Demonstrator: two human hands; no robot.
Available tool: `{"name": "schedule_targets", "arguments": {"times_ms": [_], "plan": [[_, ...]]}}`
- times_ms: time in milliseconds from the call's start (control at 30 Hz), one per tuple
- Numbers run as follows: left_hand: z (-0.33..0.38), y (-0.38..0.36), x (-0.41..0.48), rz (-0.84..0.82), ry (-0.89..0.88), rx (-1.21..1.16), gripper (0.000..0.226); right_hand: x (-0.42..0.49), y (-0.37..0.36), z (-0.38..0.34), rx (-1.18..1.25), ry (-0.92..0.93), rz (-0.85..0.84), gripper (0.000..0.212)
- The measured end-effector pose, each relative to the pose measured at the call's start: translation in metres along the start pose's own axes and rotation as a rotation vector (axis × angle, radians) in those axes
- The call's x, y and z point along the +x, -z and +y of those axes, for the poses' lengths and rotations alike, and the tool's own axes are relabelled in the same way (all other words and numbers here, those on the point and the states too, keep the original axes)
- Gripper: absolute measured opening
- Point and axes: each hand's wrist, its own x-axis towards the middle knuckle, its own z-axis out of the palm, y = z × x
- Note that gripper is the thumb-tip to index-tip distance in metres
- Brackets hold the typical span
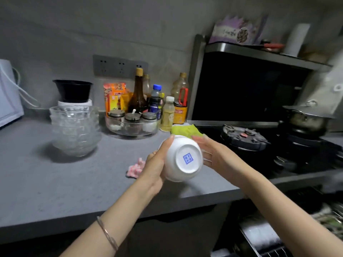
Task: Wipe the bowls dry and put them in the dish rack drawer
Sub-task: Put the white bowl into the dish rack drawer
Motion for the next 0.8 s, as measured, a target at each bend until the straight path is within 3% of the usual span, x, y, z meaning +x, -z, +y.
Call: {"name": "schedule_targets", "arguments": {"times_ms": [100,233,367,467,633,733,800], "plan": [[-0.026,-0.051,-0.010,-0.160,0.048,0.069,0.058,-0.031,0.045,0.003,-0.001,-0.067,0.042,0.054],[-0.067,-0.106,-0.018,-0.341,0.108,0.073,0.040,-0.085,0.105,0.023,-0.017,-0.193,0.086,0.054],[-0.124,-0.163,-0.023,-0.489,0.231,0.144,0.060,-0.151,0.161,0.048,0.071,-0.308,0.118,0.039],[-0.169,-0.205,-0.027,-0.563,0.271,0.204,0.063,-0.191,0.199,0.069,0.146,-0.373,0.193,0.030],[-0.238,-0.266,-0.017,-0.586,0.277,0.325,0.055,-0.233,0.269,0.115,0.211,-0.387,0.340,0.039],[-0.276,-0.285,-0.002,-0.550,0.331,0.322,0.043,-0.239,0.303,0.137,0.285,-0.384,0.482,0.031],[-0.307,-0.294,0.008,-0.551,0.272,0.439,0.041,-0.237,0.329,0.154,0.337,-0.385,0.582,0.026]]}}
